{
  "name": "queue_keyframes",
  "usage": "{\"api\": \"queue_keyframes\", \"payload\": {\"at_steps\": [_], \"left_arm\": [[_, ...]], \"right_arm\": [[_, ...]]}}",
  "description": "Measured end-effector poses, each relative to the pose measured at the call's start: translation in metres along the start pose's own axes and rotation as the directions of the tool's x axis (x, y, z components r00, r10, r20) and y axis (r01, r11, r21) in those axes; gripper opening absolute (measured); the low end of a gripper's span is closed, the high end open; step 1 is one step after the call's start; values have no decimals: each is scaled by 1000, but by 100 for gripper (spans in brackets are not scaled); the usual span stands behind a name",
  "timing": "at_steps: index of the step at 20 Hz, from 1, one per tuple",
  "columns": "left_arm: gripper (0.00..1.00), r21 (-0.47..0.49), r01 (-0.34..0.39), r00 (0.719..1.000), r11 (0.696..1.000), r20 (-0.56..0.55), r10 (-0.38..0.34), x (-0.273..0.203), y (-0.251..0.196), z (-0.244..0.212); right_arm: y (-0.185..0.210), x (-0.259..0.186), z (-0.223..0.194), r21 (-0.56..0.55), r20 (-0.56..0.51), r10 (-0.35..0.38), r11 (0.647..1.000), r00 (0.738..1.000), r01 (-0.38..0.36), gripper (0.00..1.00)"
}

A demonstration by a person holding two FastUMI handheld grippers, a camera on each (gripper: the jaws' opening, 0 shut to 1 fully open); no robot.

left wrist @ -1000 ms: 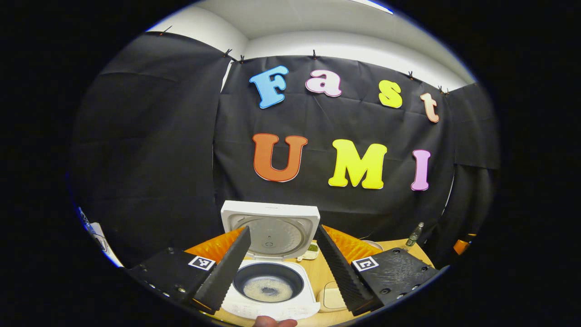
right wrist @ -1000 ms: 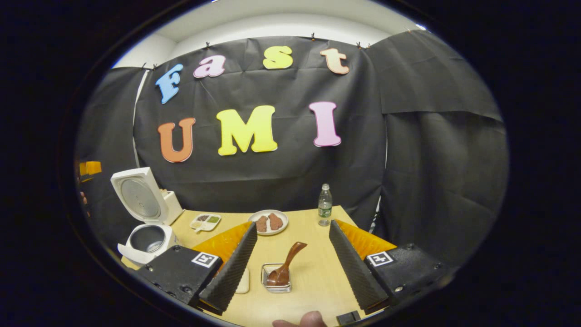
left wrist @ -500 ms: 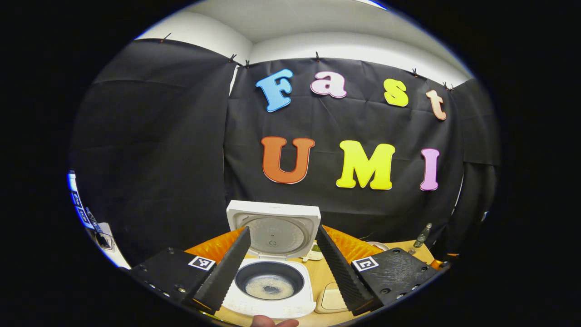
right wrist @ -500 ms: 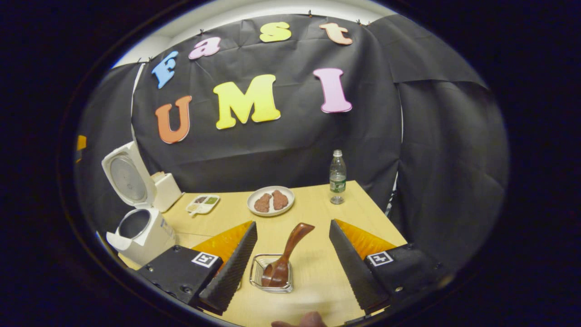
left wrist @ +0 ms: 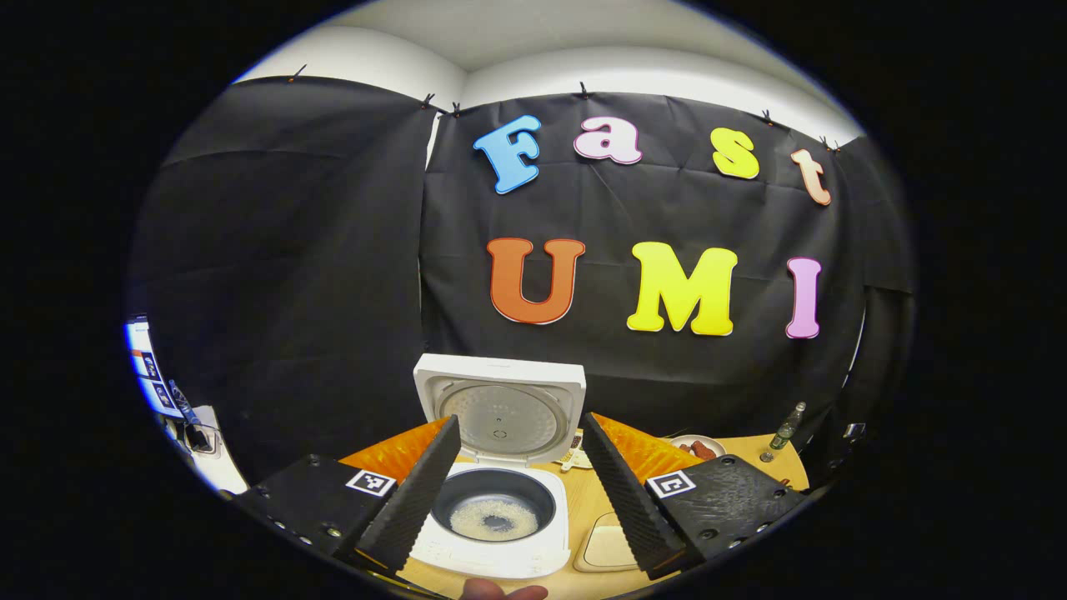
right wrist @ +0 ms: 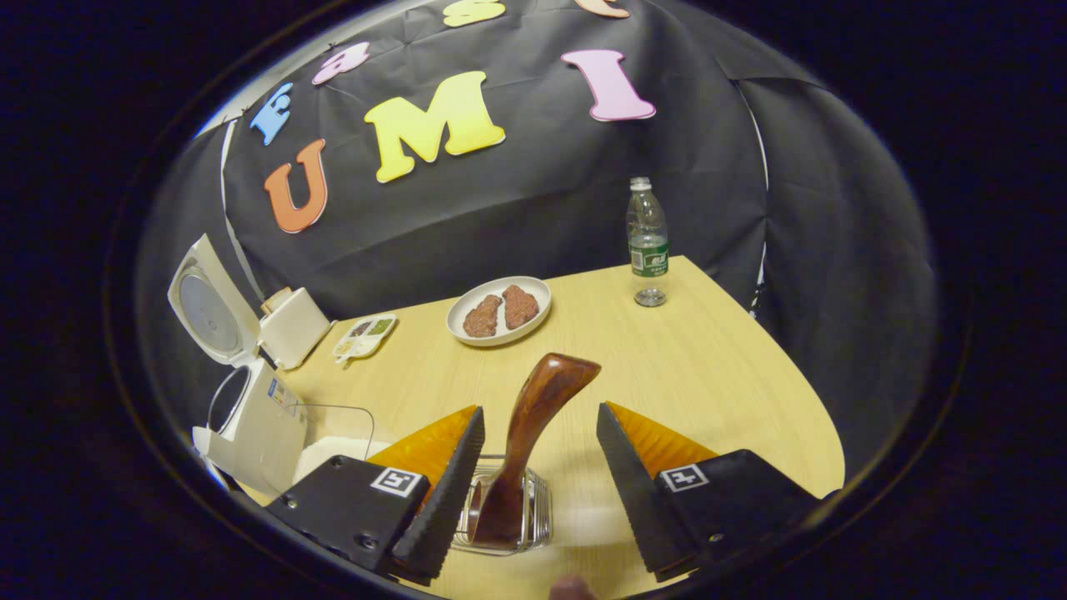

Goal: Close the left gripper, press the button to open the rice cooker; take a wooden spoon from the chopstick holder with the right hand, scoop a spoonful of rice and pour it into the rice cooker, then put the wooden spoon back into the chopstick holder.

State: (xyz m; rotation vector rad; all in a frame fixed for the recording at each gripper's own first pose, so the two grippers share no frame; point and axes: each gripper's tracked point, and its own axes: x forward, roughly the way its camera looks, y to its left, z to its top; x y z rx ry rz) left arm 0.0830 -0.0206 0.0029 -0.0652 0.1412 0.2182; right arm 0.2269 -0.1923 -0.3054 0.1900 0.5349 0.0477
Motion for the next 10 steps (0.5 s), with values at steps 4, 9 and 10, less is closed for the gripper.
{"api": "queue_keyframes", "payload": {"at_steps": [4,9,10], "left_arm": [[94,7,-17,999,1000,-29,17,-3,5,-11],[94,9,-21,1000,1000,-17,21,-9,13,-11],[94,11,-21,1000,1000,-9,22,-10,16,-9]], "right_arm": [[7,16,-10,16,-48,44,999,998,-43,63],[13,13,-12,27,-73,60,998,996,-58,37],[13,9,-12,31,-77,54,998,996,-51,29]]}}
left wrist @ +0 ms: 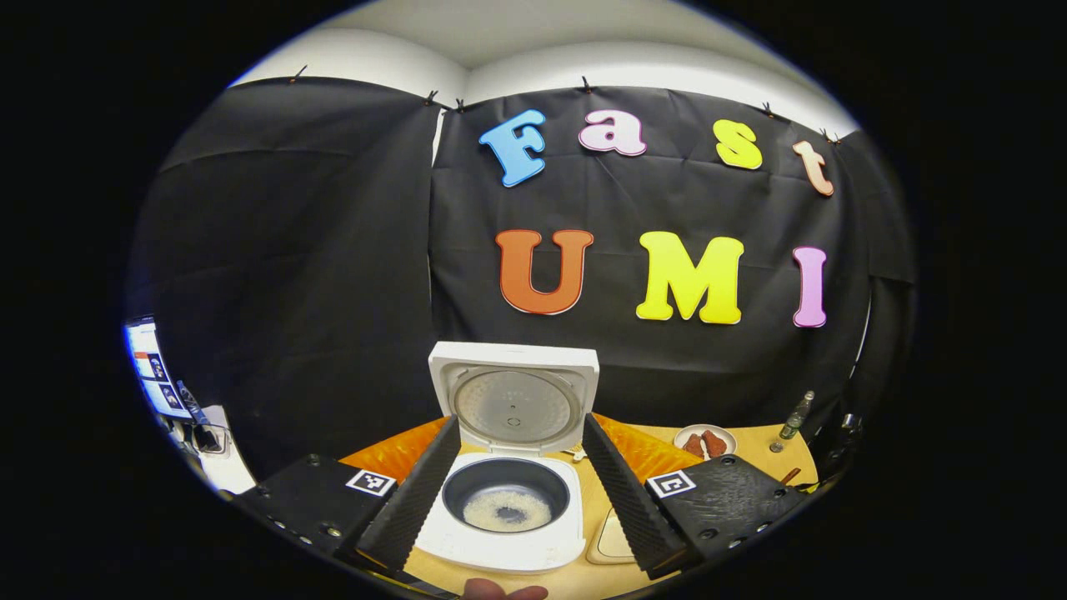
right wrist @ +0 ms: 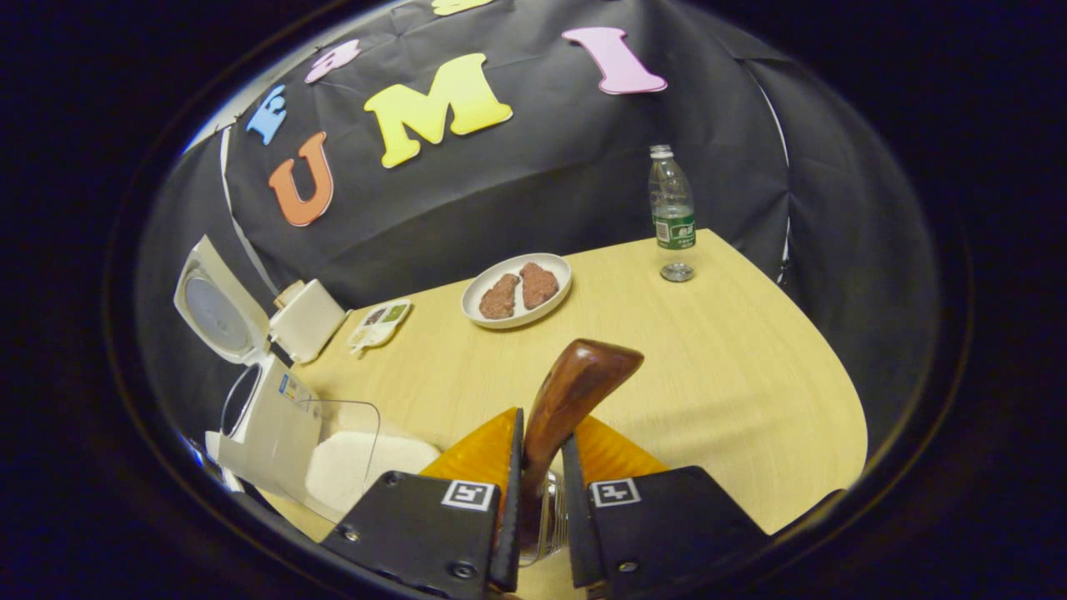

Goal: Close the left gripper, press the button to open the rice cooker; take a wooden spoon from the chopstick holder with the right hand, scoop a spoonful of rice and pour it into the rice cooker, then put the wooden spoon back into the chopstick holder.

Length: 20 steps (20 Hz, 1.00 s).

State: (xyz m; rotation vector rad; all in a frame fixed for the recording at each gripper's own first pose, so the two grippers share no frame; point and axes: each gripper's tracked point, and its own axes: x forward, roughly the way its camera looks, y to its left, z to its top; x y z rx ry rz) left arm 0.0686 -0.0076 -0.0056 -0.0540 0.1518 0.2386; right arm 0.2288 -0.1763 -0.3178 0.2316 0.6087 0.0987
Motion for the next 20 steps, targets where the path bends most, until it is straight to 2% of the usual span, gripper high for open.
{"api": "queue_keyframes", "payload": {"at_steps": [5,7,11,15,20], "left_arm": [[94,-14,11,1000,1000,22,-10,-3,23,1],[94,14,24,999,1000,26,-24,-2,34,-2],[94,54,96,994,994,52,-99,0,48,1],[94,42,164,982,986,89,-168,9,64,3],[94,24,210,970,977,121,-211,18,89,3]], "right_arm": [[14,-25,-5,51,-1,-17,999,1000,17,23],[18,-34,-3,68,16,-51,996,999,50,19],[34,-67,21,88,94,-130,989,987,122,13],[67,-110,50,58,177,-182,983,967,174,11],[133,-140,69,-65,258,-181,977,949,204,10]]}}
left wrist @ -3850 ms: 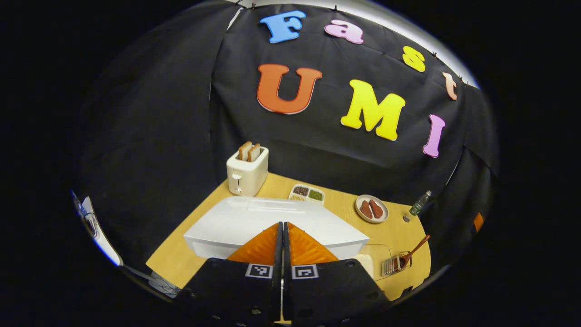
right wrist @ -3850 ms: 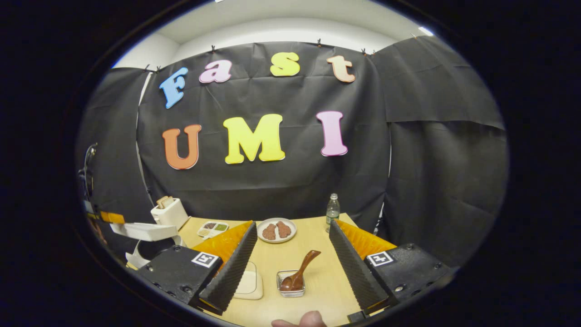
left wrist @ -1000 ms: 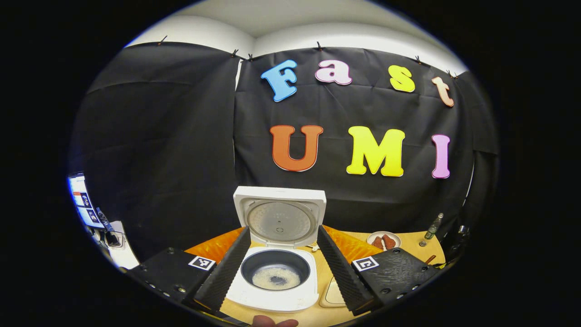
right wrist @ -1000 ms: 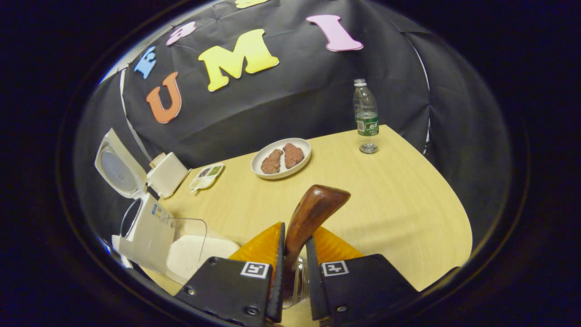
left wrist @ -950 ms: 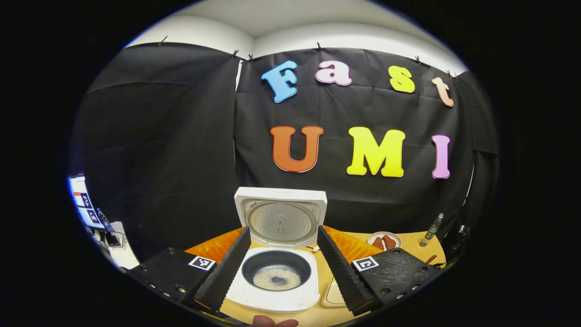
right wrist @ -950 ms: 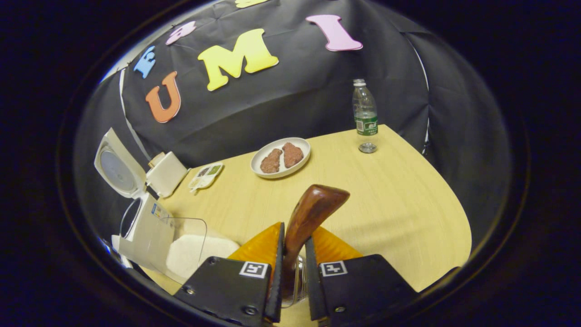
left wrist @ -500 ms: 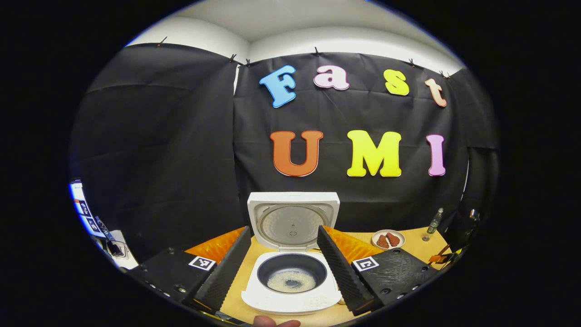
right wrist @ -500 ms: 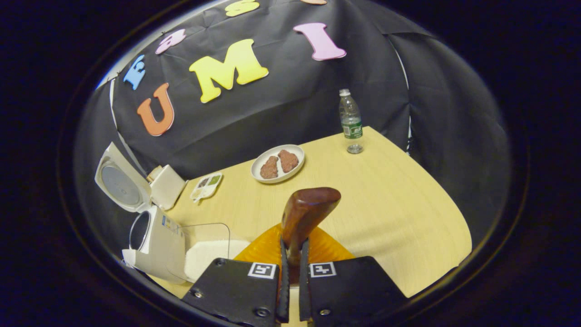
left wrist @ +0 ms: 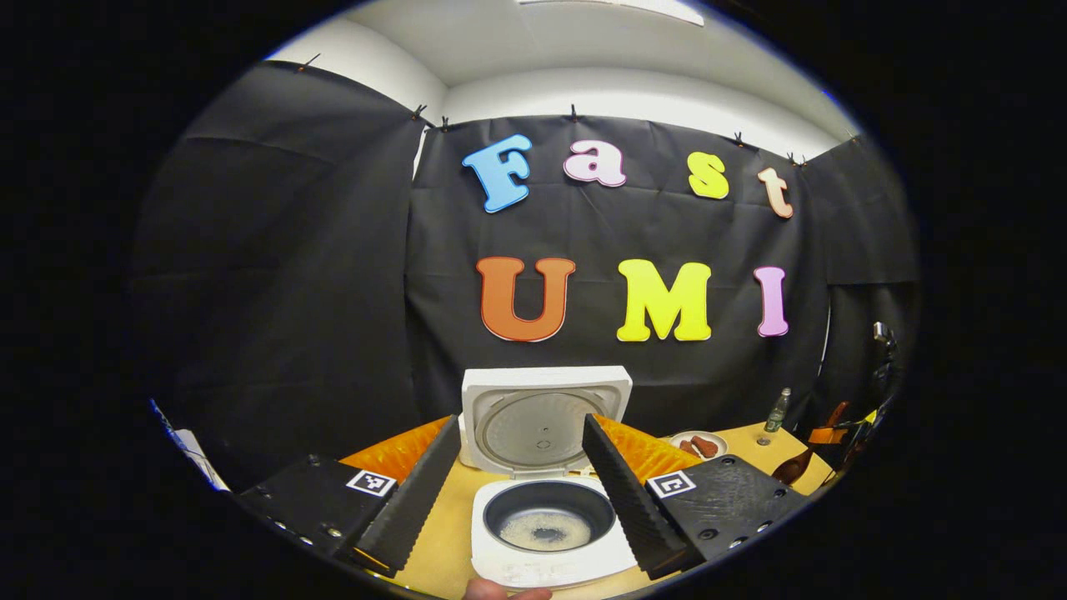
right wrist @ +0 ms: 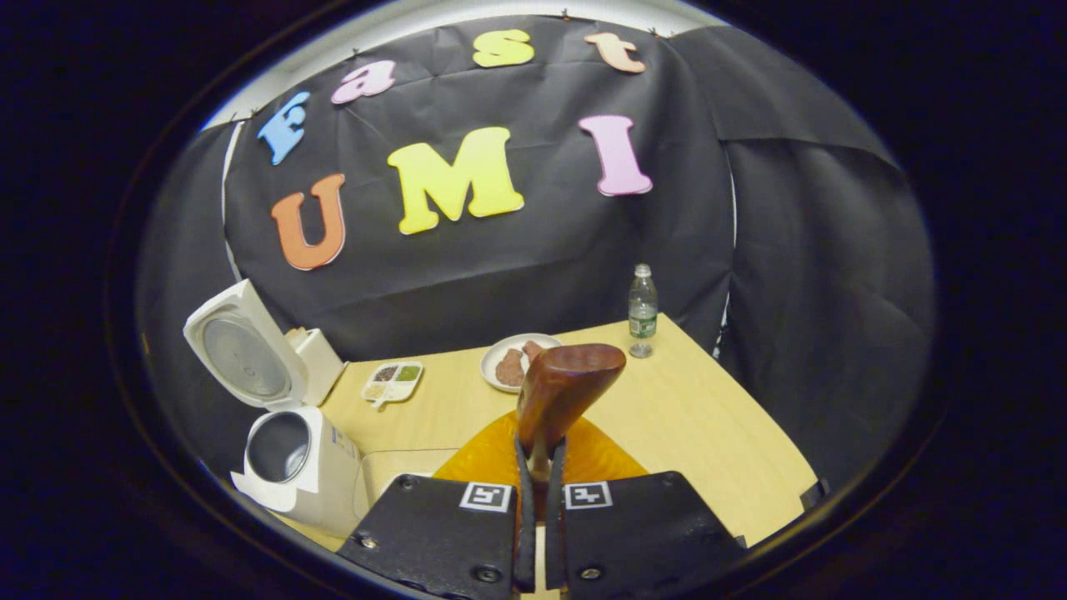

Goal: Close the left gripper, press the button to open the rice cooker; take a wooden spoon from the chopstick holder with the right hand, scoop a spoonful of rice and pour it into the rice cooker, then put the wooden spoon back into the chopstick holder.

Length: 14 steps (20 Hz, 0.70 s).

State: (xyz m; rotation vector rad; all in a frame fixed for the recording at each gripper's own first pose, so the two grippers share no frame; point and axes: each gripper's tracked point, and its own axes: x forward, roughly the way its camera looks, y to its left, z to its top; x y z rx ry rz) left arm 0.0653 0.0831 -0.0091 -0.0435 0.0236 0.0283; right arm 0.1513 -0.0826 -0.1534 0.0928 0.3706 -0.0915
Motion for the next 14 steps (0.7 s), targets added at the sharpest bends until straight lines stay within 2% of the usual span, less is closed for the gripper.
{"api": "queue_keyframes", "payload": {"at_steps": [4,8,14], "left_arm": [[94,2,-6,1000,1000,-4,6,-3,29,-3],[94,-7,-41,998,999,-37,41,-12,53,-10],[94,22,-81,992,996,-91,82,-27,83,-27]], "right_arm": [[57,2,-5,-112,32,11,994,999,-8,10],[103,22,-45,-189,7,38,981,999,-36,10],[122,59,-107,-366,-11,-2,930,1000,-2,10]]}}
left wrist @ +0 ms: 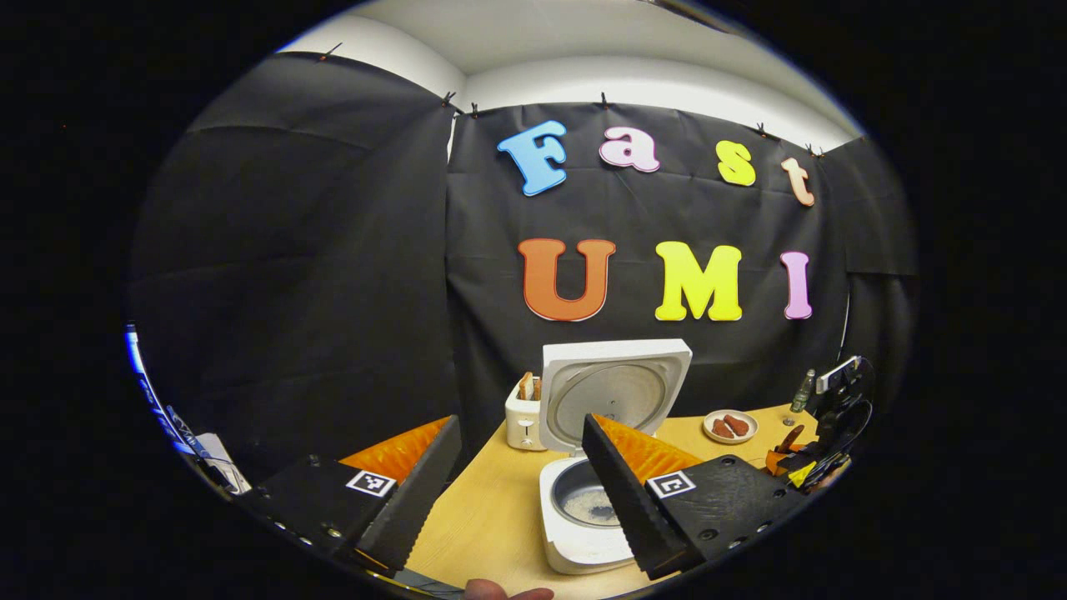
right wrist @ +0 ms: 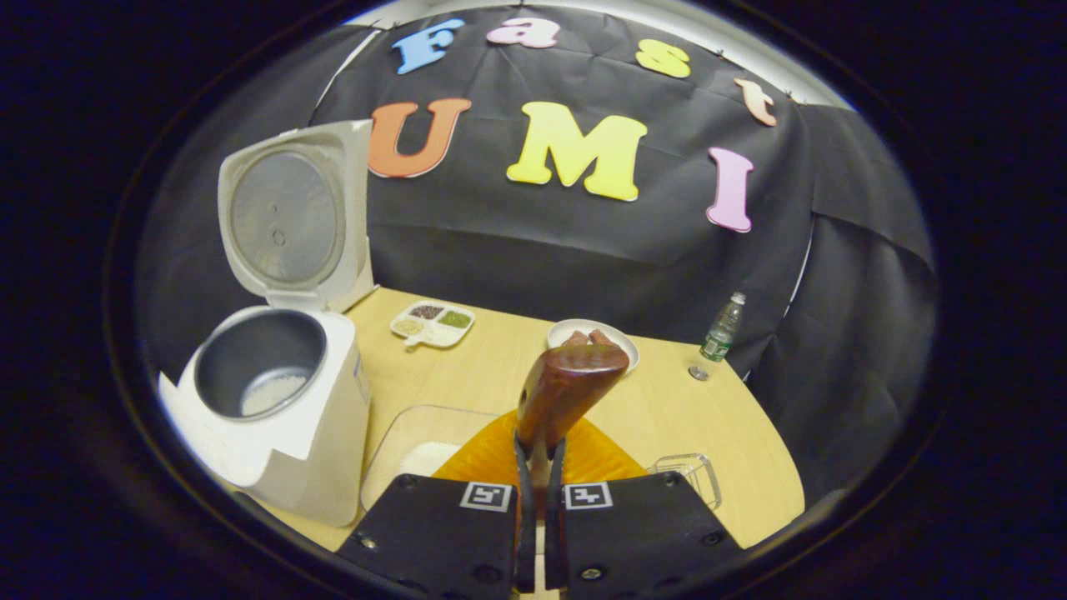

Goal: Close the left gripper, press the button to open the rice cooker; take a wooden spoon from the chopstick holder with the right hand, scoop a spoonful of rice and pour it into the rice cooker, then put the wooden spoon back into the chopstick holder.

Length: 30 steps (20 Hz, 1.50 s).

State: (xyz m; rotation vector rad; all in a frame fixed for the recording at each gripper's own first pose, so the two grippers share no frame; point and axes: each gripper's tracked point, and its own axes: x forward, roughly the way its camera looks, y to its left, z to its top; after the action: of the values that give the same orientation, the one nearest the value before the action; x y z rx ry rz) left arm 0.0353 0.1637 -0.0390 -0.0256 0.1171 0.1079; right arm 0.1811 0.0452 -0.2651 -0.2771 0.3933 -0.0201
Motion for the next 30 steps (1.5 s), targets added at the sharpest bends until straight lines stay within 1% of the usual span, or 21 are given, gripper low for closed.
{"api": "queue_keyframes", "payload": {"at_steps": [2,4,6,8,10,11,13,14,15,16,18,21,22,25,26,28,29,30], "left_arm": [[94,12,-8,1000,1000,-30,8,-1,5,-9],[94,16,-17,999,1000,-42,18,-4,13,-12],[94,12,-26,999,1000,-46,27,-5,16,-12],[94,8,-30,998,1000,-46,31,-8,19,-12],[94,8,-37,998,999,-51,38,-9,22,-13],[94,8,-40,998,999,-50,40,-10,22,-13],[94,6,-42,998,999,-51,42,-12,21,-14],[94,7,-42,998,999,-50,42,-13,21,-14],[94,8,-43,998,999,-47,43,-15,21,-12],[94,8,-44,998,999,-43,44,-15,20,-10],[94,11,-46,998,999,-40,46,-16,17,-8],[94,15,-51,998,999,-45,51,-18,11,-8],[94,14,-46,998,999,-44,46,-19,6,-6],[94,5,-38,998,999,-50,38,-16,-10,-3],[94,-5,-37,998,999,-44,37,-16,-14,2],[94,-25,-27,999,999,-38,26,-13,-27,8],[94,-27,-19,999,999,-43,18,-12,-35,5],[94,-25,-15,999,1000,-48,14,-11,-39,4]], "right_arm": [[5,8,-16,-32,-10,-21,999,1000,21,10],[11,12,-29,-10,-33,-12,1000,999,11,10],[20,12,-29,22,-36,8,1000,999,-7,10],[38,9,-33,97,-50,63,994,997,-58,10],[51,5,-32,173,-64,115,980,991,-102,10],[55,4,-32,215,-70,139,969,988,-122,10],[58,2,-32,318,-80,183,936,980,-149,10],[57,0,-32,380,-85,201,912,976,-154,10],[54,0,-32,449,-89,219,880,972,-157,10],[52,-1,-33,521,-89,237,839,967,-157,10],[45,0,-37,650,-97,271,746,958,-145,10],[36,4,-43,777,-93,313,616,945,-128,10],[33,4,-46,806,-87,325,579,942,-125,10],[22,8,-48,864,-48,345,485,937,-134,10],[17,8,-48,877,-39,348,460,937,-135,9],[3,10,-51,897,-31,345,424,938,-126,10],[-5,11,-51,908,-25,345,401,938,-123,10],[-13,11,-49,921,-11,344,370,939,-124,10]]}}
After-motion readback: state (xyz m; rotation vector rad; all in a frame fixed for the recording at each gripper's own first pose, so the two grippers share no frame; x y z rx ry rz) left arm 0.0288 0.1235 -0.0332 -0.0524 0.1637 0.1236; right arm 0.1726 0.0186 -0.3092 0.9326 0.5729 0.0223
